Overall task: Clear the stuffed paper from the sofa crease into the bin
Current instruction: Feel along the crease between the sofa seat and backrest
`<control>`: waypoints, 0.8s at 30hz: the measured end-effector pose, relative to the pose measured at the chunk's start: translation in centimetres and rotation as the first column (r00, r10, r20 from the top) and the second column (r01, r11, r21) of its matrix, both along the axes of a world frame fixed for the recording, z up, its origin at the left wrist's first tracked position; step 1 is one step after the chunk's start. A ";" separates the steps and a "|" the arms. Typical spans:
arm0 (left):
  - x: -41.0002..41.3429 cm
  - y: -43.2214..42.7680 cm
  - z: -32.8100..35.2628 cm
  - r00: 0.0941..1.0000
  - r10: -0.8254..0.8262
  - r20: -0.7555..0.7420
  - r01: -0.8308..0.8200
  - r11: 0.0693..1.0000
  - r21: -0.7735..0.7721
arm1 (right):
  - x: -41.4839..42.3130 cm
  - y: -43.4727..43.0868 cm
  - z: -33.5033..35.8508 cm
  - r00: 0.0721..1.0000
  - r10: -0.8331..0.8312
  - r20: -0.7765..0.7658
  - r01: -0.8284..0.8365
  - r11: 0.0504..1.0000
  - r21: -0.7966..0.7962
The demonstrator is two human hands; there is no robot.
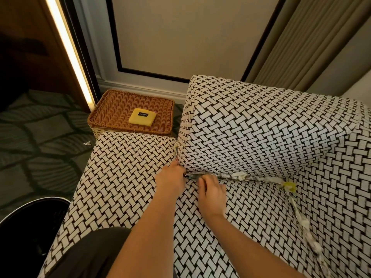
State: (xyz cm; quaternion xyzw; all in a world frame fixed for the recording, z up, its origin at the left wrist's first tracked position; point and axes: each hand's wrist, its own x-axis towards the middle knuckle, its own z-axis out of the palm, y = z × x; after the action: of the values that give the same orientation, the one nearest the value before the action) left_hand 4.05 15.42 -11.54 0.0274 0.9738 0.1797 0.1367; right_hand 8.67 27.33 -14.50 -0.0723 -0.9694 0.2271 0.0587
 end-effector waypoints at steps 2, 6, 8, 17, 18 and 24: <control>0.4 0.5 -0.3 0.993 0.084 -0.080 -0.082 0.996 0.021 | -0.1 -0.1 -0.2 1.000 -0.010 -0.015 0.010 1.000 0.010; 0.8 1.0 -0.8 0.967 0.141 -0.211 -0.136 0.990 0.038 | -0.4 -0.1 -0.7 0.999 0.002 -0.038 0.000 0.998 0.061; 0.5 0.8 -0.7 0.978 0.091 -0.185 -0.088 0.996 0.023 | -0.4 -0.1 -0.7 0.998 0.016 -0.052 -0.010 0.995 0.099; -1.1 -0.1 0.0 0.995 -0.081 -0.057 0.077 0.995 -0.063 | -0.4 0.0 -1.4 0.989 0.015 -0.150 0.005 0.990 0.138; -1.1 -0.2 0.0 0.992 -0.090 -0.085 0.085 0.995 -0.058 | -0.5 0.0 -1.4 0.984 0.010 -0.176 0.016 0.989 0.148; -1.4 -1.6 0.6 0.981 -0.177 -0.074 0.177 0.984 0.001 | -0.5 0.0 -1.7 0.987 0.001 -0.160 0.019 0.992 0.124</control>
State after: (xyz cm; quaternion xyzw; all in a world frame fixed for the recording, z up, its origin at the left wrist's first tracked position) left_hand 2.62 13.77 -10.94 0.1209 0.9712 0.1693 0.1159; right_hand 8.21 27.32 -16.19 -0.0546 -0.9735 0.1708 0.1417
